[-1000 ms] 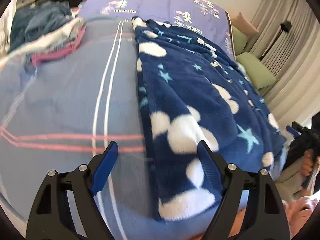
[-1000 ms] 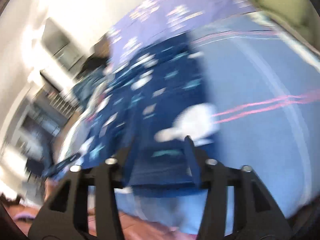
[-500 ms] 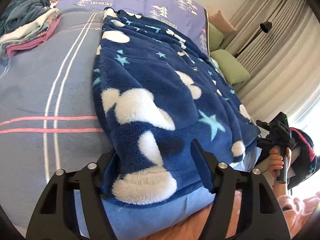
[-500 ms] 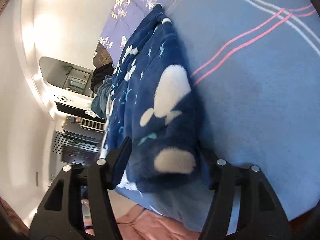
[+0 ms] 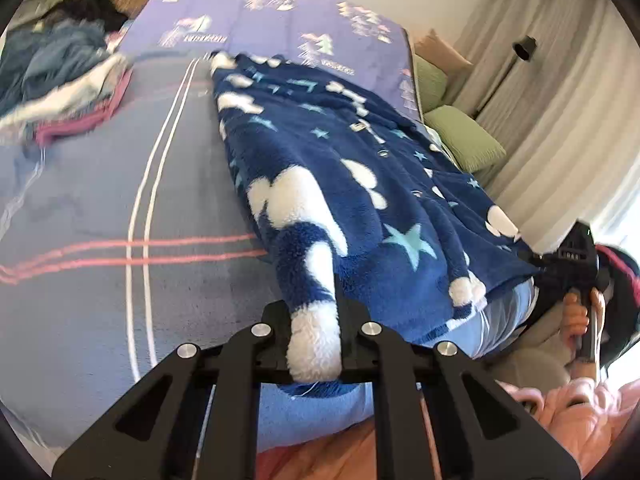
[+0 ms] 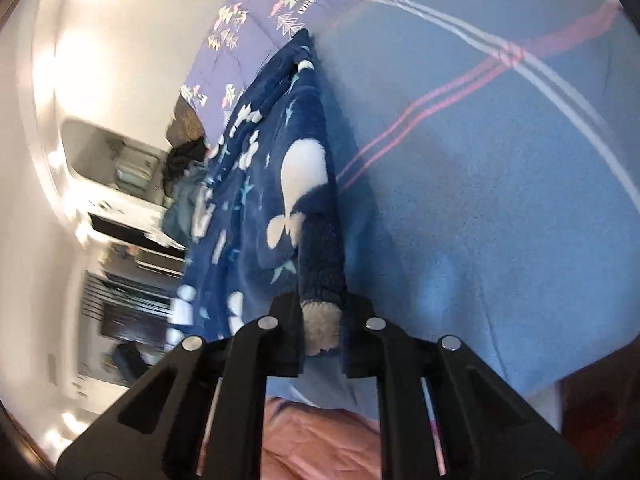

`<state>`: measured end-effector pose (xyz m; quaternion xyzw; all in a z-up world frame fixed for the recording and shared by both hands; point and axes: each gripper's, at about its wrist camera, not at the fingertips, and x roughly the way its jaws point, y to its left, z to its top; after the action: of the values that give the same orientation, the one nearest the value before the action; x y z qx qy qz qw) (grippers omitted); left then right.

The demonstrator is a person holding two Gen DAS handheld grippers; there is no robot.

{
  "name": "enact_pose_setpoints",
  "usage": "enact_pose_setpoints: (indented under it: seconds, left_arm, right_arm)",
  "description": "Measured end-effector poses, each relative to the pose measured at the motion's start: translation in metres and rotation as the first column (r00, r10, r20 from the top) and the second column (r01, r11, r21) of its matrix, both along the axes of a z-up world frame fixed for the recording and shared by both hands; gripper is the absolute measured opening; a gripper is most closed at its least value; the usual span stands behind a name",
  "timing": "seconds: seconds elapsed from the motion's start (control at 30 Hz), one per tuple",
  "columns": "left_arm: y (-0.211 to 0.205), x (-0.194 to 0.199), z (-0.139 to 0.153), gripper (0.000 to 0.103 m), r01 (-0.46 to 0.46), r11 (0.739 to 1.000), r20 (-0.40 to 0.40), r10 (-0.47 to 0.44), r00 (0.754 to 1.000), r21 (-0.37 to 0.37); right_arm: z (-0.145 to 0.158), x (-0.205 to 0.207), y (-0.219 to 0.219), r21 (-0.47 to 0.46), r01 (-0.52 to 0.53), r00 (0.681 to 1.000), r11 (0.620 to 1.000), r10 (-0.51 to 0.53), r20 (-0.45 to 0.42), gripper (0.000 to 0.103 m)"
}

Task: Fold small clothes
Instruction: 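Carry the hem up over the body toward the collar with both grippers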

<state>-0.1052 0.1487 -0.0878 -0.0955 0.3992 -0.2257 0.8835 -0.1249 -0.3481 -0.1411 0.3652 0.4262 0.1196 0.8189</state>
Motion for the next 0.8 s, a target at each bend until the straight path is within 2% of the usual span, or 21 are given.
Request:
enact_pose_setpoints:
  seconds: [0.07,0.13,0.17,0.2,0.23,0.27,0.33,0.4,0.47,0.53,0.6,0.63,0.67,0.7,0.8]
  left_arm:
    - [0.002,0.005,-0.003,0.014,0.000,1.000,-0.013,0.000,1.000,0.003]
    - [0.006,0.010,-0.011,0.018,-0.020,1.000,-0.045,0.019,0.999,-0.005]
    - [0.009,0.010,-0.014,0.026,-0.031,1.000,-0.062,0.030,0.998,-0.006]
    - [0.012,0.010,-0.017,0.034,-0.035,0.999,-0.073,0.035,0.997,-0.007]
    - [0.015,0.007,-0.019,0.057,-0.047,0.999,-0.078,0.046,0.996,-0.006]
    - [0.017,0.006,-0.021,0.069,-0.054,0.999,-0.079,0.053,0.995,-0.002]
    - [0.018,0.003,-0.024,0.072,-0.048,0.999,-0.083,0.049,0.995,0.010]
    - [0.018,0.004,-0.030,0.080,-0.031,0.999,-0.101,0.030,0.994,-0.009]
    - [0.018,0.007,-0.034,0.084,-0.028,0.999,-0.089,0.024,0.996,-0.045]
    - [0.019,0.010,-0.035,0.084,-0.031,0.996,-0.081,0.024,0.996,-0.089]
    - [0.017,0.015,-0.036,0.076,-0.028,0.987,-0.091,0.014,0.996,-0.158]
    - [0.014,0.016,-0.036,0.054,-0.015,0.984,-0.097,-0.002,0.995,-0.175]
    - [0.011,0.016,-0.037,0.024,-0.010,0.985,-0.103,-0.008,0.995,-0.171]
    - [0.007,0.016,-0.037,0.018,-0.010,0.988,-0.111,-0.007,0.994,-0.157]
    - [0.004,0.007,-0.026,0.014,-0.030,0.991,-0.071,0.020,0.997,-0.133]
  right_arm:
    - [-0.005,0.007,0.006,-0.053,-0.020,1.000,0.998,0.019,-0.013,0.013]
    - [-0.013,0.010,0.005,-0.047,-0.013,1.000,0.999,0.011,-0.029,0.019]
    - [-0.016,0.010,0.003,-0.029,-0.021,0.999,0.999,0.020,-0.028,0.021]
    - [-0.016,0.008,0.001,-0.027,-0.025,0.999,0.999,0.025,-0.027,0.030]
    - [-0.015,0.006,-0.002,-0.035,-0.029,0.999,0.999,0.029,-0.019,0.045]
    - [-0.013,0.003,-0.004,-0.044,-0.031,0.999,0.999,0.031,-0.011,0.052]
    - [-0.012,0.001,-0.007,-0.045,-0.038,0.999,0.998,0.039,0.012,0.060]
    - [-0.014,0.002,-0.010,-0.011,-0.062,0.998,0.998,0.062,0.018,0.066]
    - [-0.022,0.010,-0.008,0.042,-0.077,0.997,0.996,0.076,0.009,0.067]
    - [-0.023,0.017,-0.004,0.071,-0.087,0.996,0.994,0.085,0.029,0.067]
    - [-0.021,0.025,0.001,0.074,-0.104,0.994,0.992,0.101,0.036,0.064]
    - [-0.020,0.028,0.005,0.060,-0.109,0.994,0.992,0.107,0.030,0.039]
    - [-0.020,0.030,0.009,0.040,-0.116,0.993,0.992,0.115,0.013,0.018]
    - [-0.022,0.031,0.011,0.039,-0.112,0.994,0.993,0.113,-0.011,0.013]
    - [-0.017,0.021,0.007,0.068,-0.073,0.997,0.995,0.072,0.017,0.012]
